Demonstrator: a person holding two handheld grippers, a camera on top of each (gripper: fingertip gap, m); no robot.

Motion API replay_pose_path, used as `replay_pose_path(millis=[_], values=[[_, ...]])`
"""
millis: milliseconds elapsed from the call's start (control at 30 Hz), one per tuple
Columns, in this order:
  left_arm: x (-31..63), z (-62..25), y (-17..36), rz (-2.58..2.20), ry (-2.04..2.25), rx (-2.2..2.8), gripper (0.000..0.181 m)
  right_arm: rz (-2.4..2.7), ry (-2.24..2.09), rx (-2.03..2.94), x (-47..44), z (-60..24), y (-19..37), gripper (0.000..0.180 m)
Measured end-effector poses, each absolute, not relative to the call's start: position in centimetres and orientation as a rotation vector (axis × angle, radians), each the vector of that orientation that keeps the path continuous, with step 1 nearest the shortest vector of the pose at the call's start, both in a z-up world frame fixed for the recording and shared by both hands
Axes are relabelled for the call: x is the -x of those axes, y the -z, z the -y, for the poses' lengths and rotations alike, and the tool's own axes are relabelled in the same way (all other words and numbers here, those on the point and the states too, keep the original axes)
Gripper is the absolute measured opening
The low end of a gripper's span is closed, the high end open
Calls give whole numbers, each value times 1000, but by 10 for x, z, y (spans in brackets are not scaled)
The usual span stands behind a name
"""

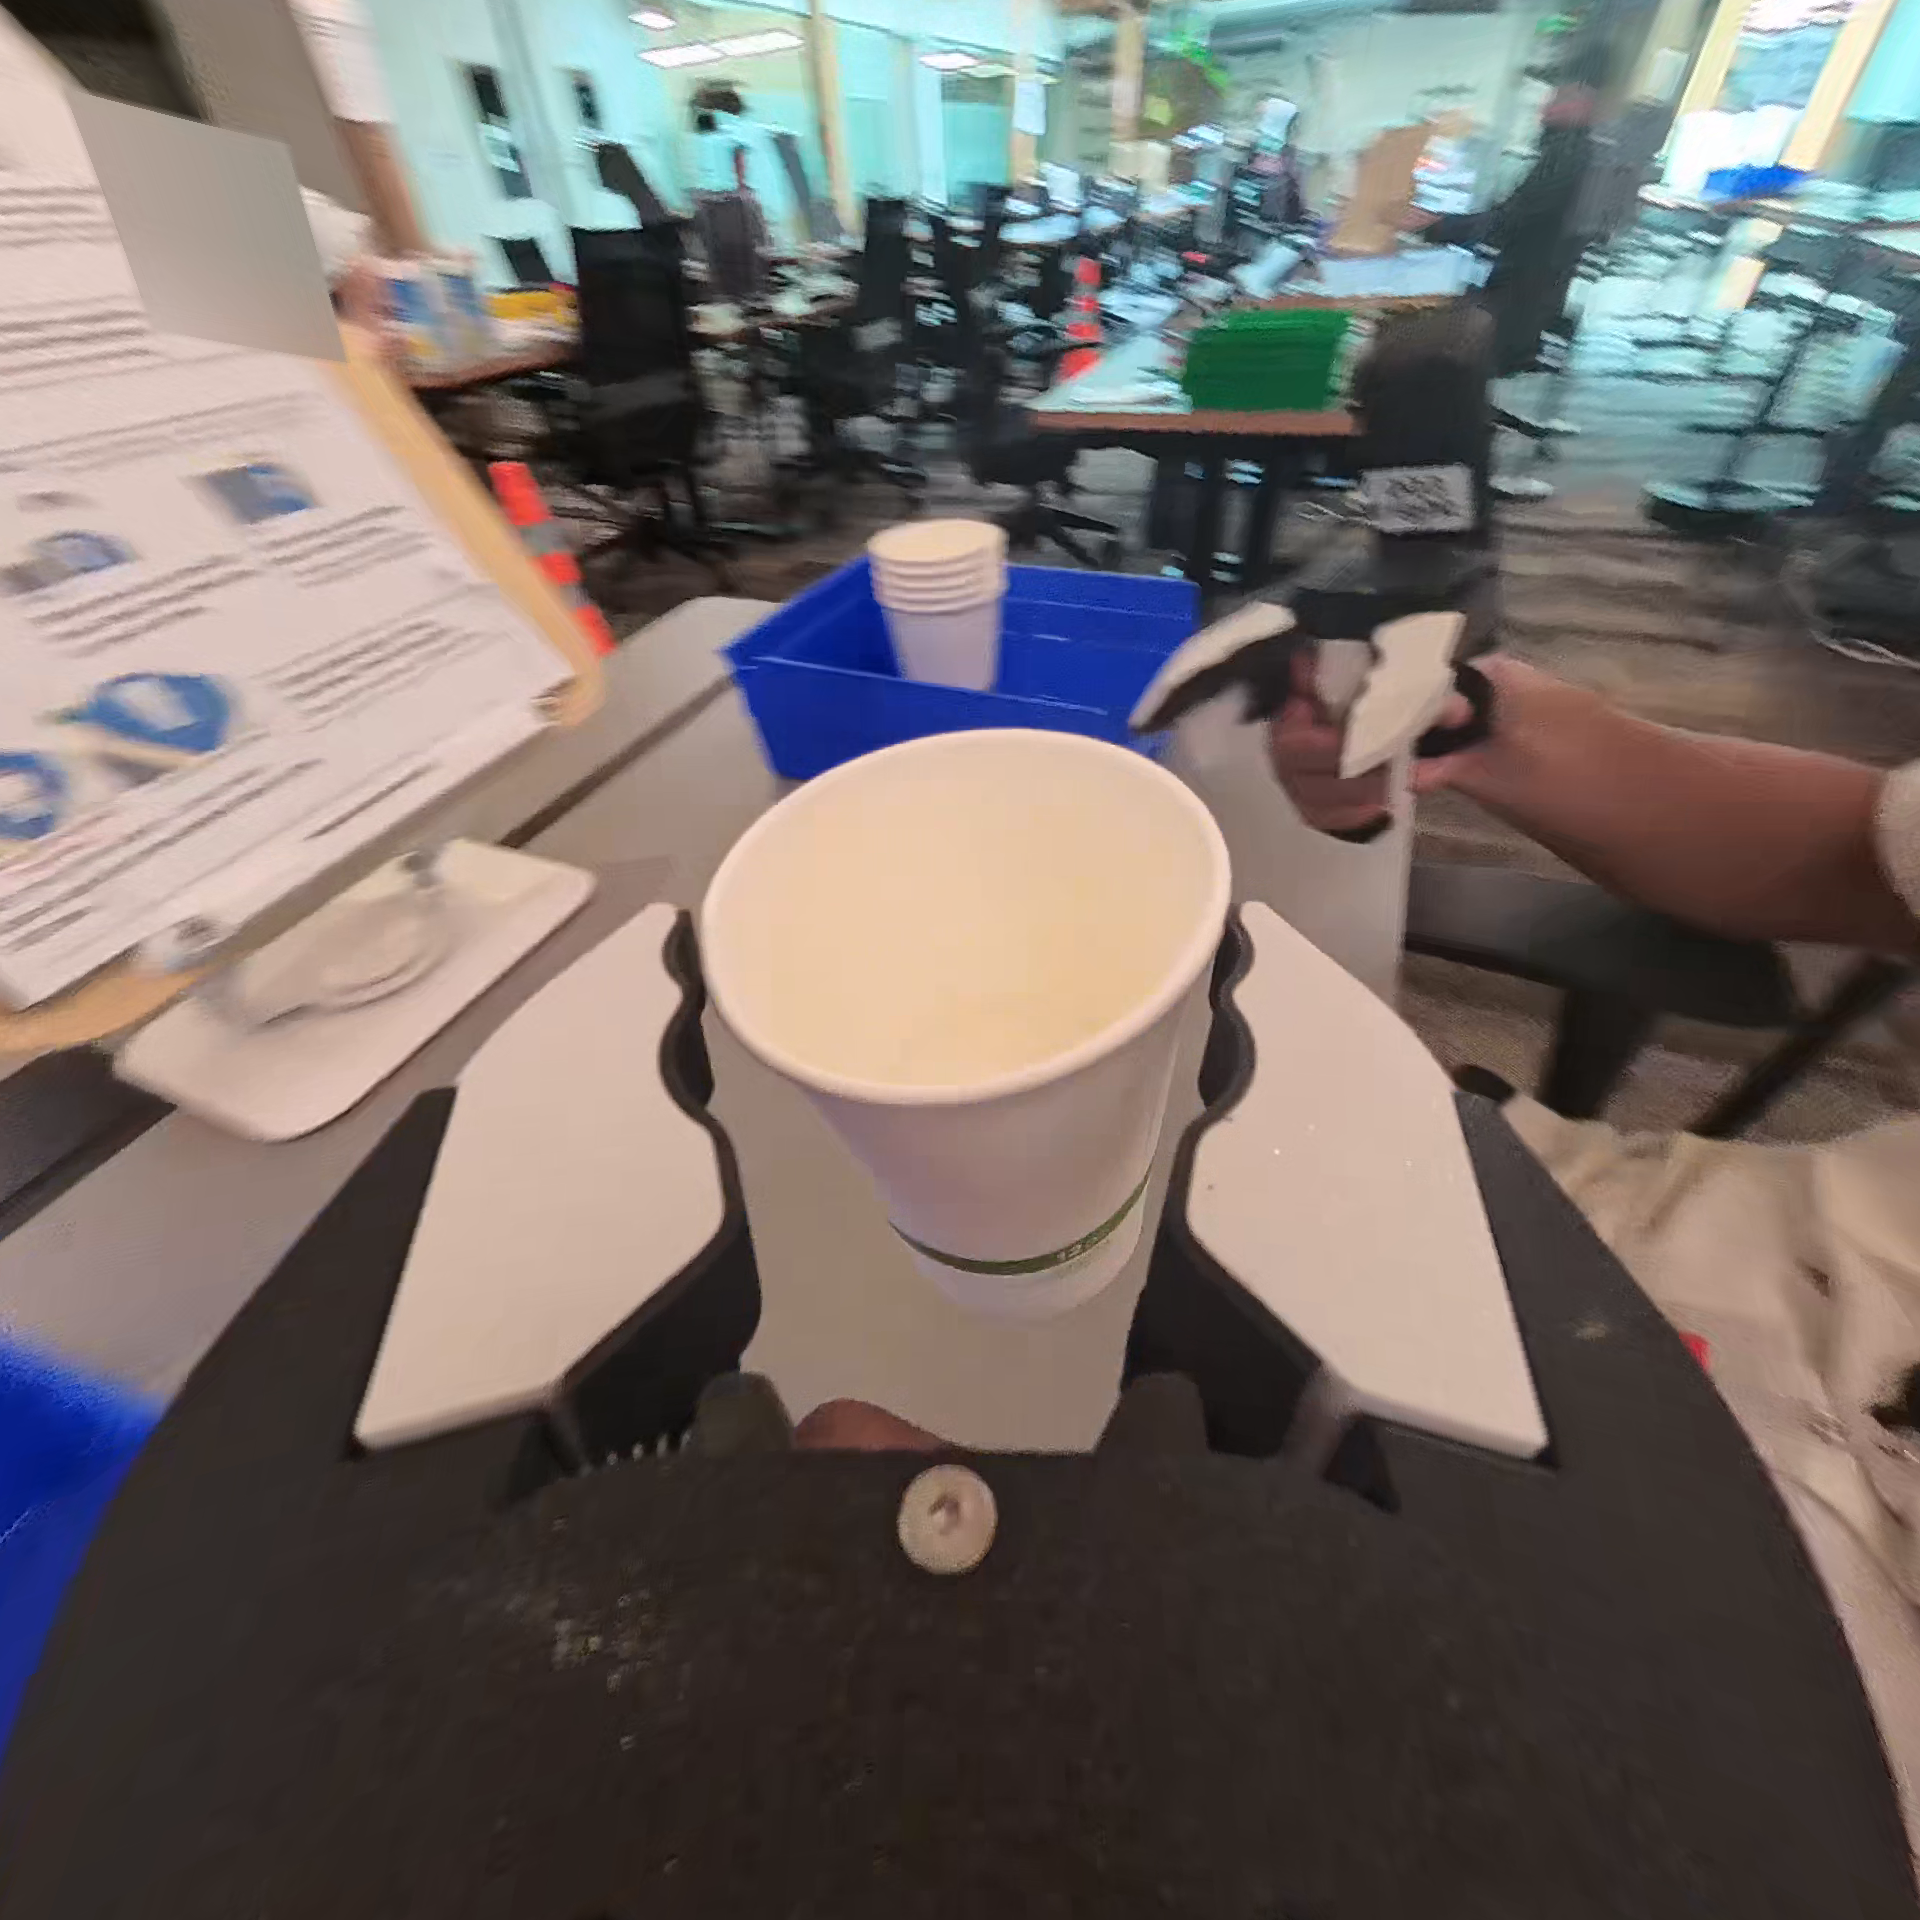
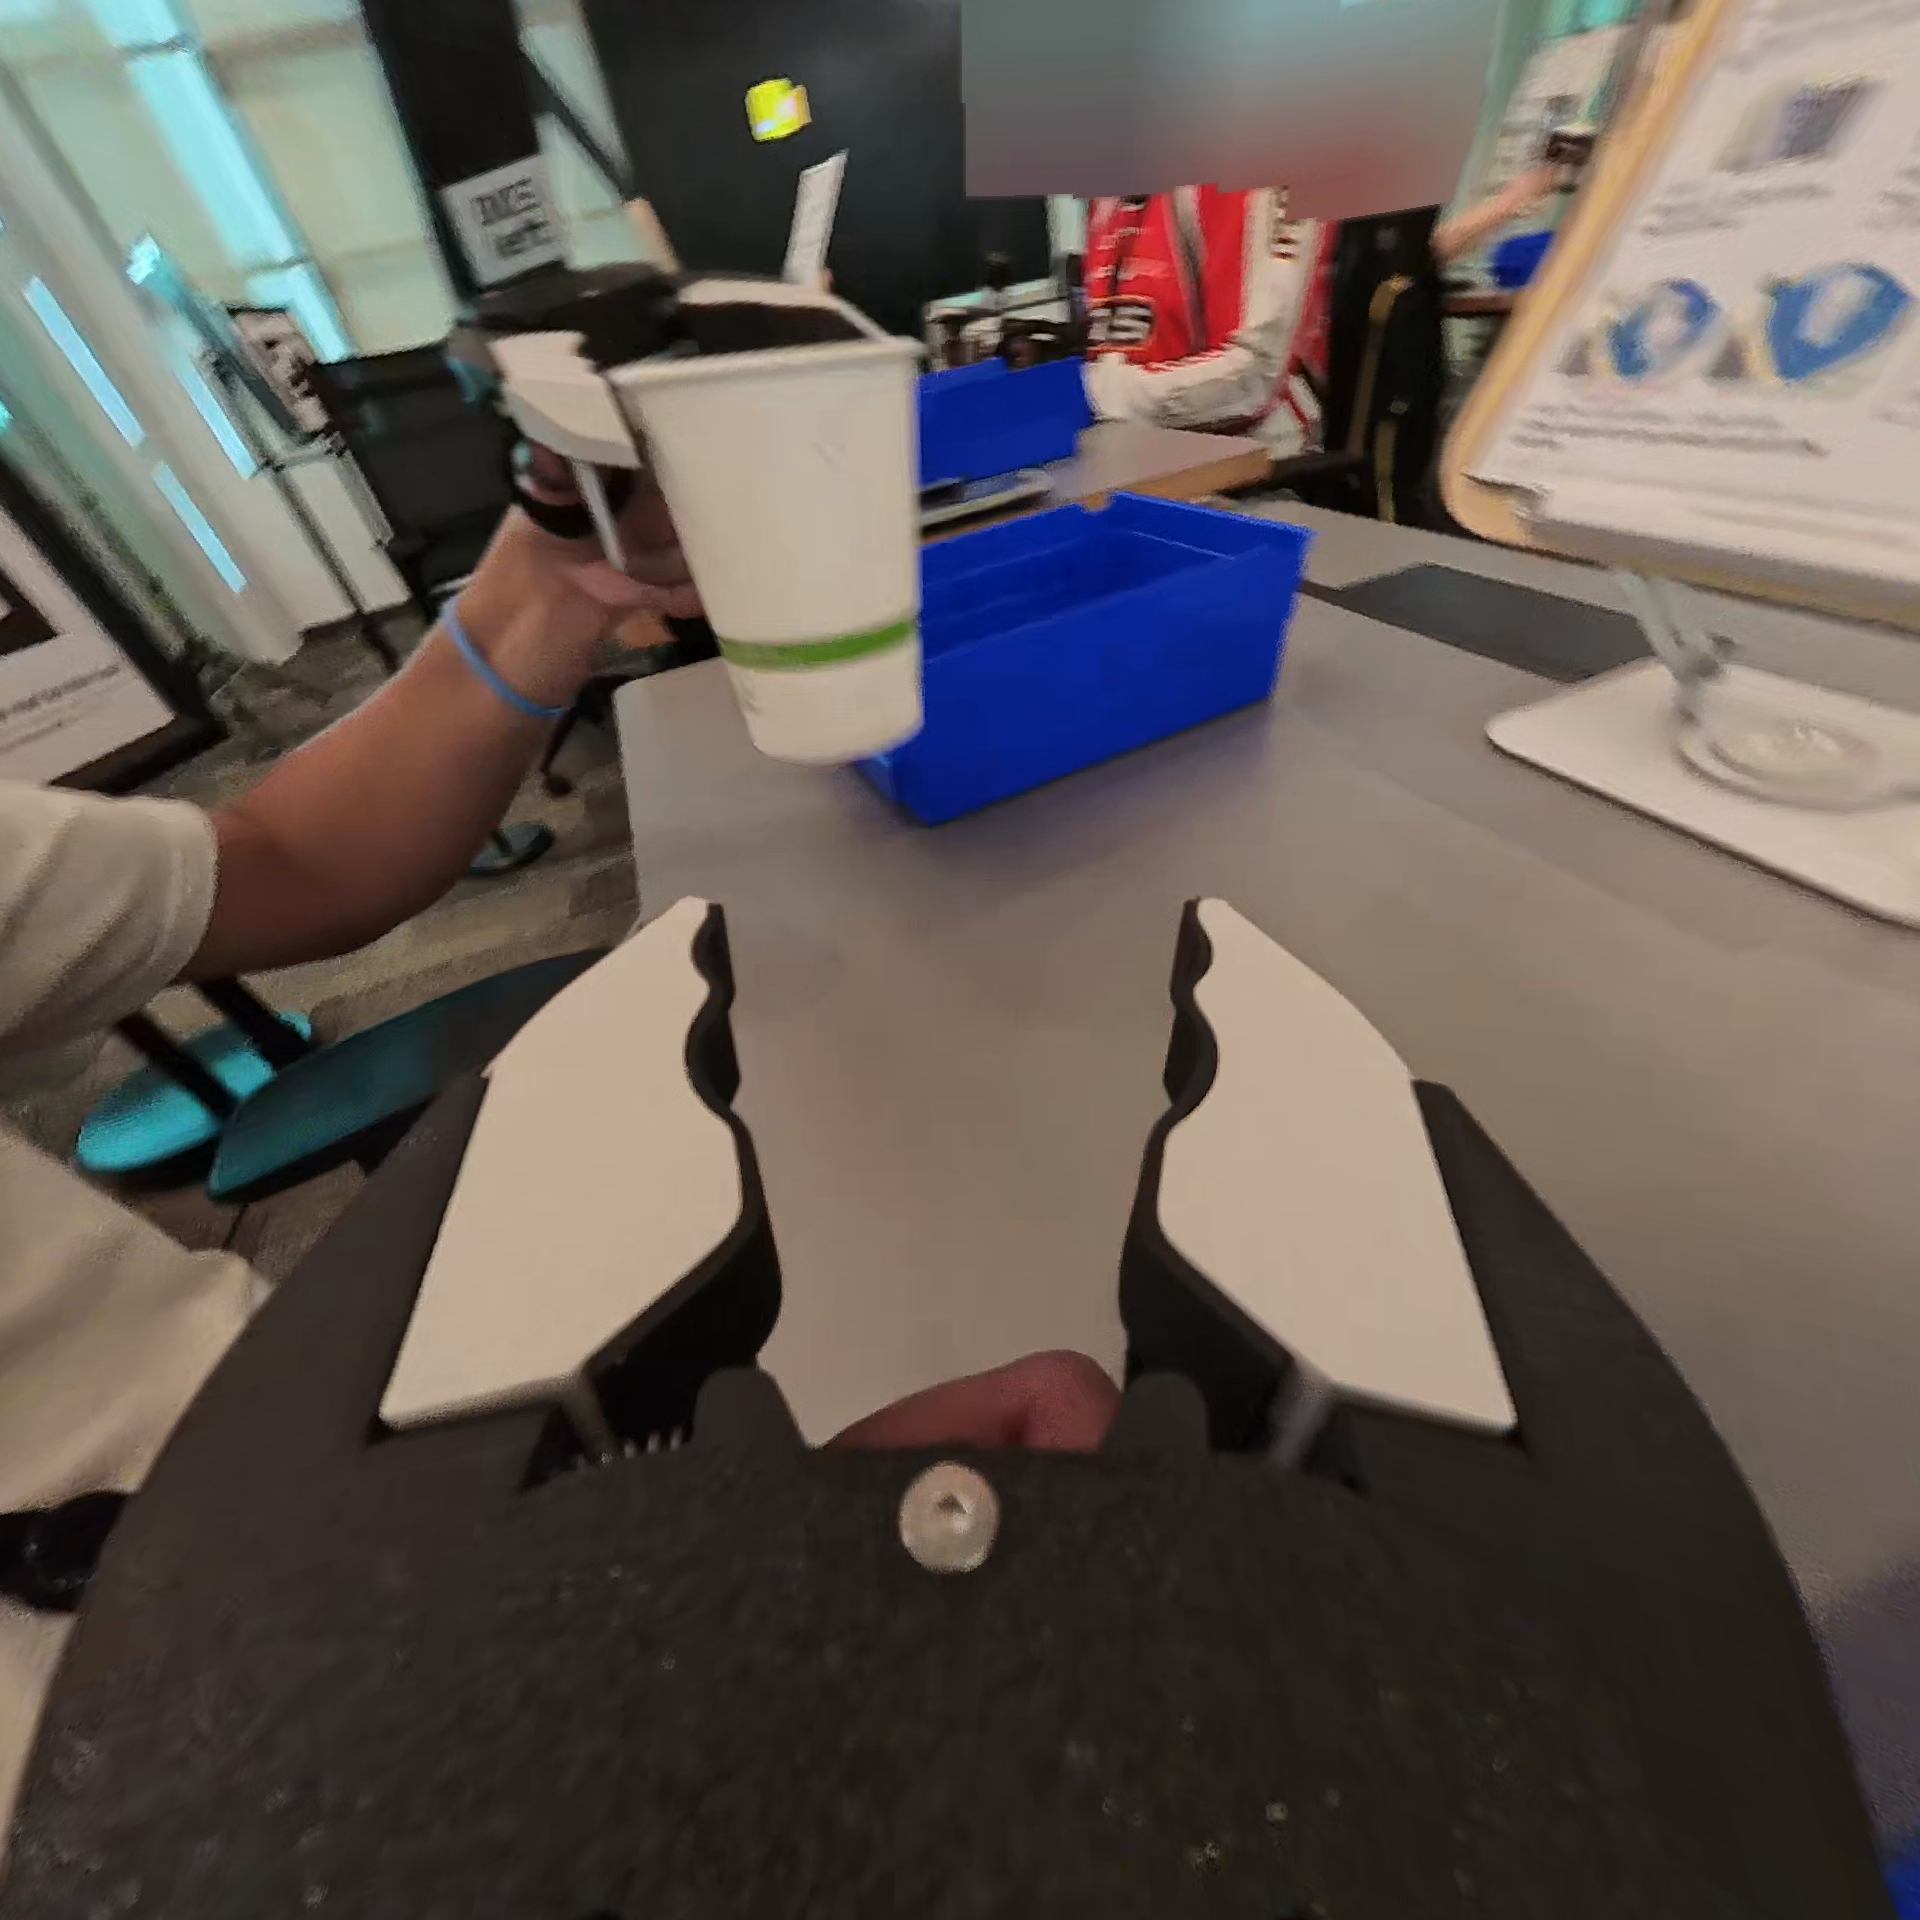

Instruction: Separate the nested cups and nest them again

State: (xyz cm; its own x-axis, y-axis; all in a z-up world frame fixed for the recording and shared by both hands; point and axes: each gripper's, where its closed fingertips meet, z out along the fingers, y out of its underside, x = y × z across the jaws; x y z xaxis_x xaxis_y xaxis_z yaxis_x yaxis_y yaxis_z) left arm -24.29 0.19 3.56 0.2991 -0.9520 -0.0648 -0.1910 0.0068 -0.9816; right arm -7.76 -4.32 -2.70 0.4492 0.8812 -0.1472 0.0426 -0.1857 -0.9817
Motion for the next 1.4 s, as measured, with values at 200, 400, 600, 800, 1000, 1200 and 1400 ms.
replay_pose_path(millis=[200,400,600,800,1000,1200,1400], values=[[177,26,-18,-1384,943,1371,93,1006,-962,1442,138,44,-3,89],[151,41,-2,-1521,986,1339,93,998,-1079,1439,152,40,-3,89],[142,41,11,-1549,997,1370,93,1012,-1078,1454,151,40,9,90],[149,44,-9,-1348,1049,1362,89,950,-1005,1467,135,34,-1,89],[202,11,16,-643,831,1584,77,789,-806,1581,90,8,1,89],[243,11,63,-444,359,1581,68,488,-493,1626,29,-12,-9,89],[229,22,59,-485,409,1571,66,195,-203,1532,-78,-39,-94,89]])
